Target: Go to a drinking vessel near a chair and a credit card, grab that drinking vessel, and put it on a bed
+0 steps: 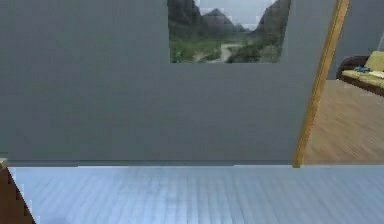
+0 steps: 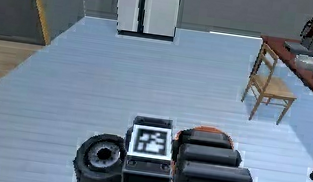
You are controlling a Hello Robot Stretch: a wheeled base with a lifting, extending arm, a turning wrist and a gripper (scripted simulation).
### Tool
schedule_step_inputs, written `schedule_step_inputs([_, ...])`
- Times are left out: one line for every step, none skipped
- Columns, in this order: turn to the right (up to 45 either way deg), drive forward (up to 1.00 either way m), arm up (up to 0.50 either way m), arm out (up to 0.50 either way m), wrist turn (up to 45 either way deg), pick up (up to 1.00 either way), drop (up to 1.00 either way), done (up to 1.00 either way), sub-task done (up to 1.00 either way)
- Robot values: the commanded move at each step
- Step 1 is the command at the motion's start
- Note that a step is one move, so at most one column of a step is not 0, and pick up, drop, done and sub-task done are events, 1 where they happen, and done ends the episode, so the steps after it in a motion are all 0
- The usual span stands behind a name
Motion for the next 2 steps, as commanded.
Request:
schedule_step_inputs([45.0, 0.0, 0.0, 0.0, 0.0, 0.0, 0.0, 0.0, 0.0])
schedule_step_inputs([12.0, 0.0, 0.0, 0.0, 0.0, 0.0, 0.0, 0.0, 0.0])
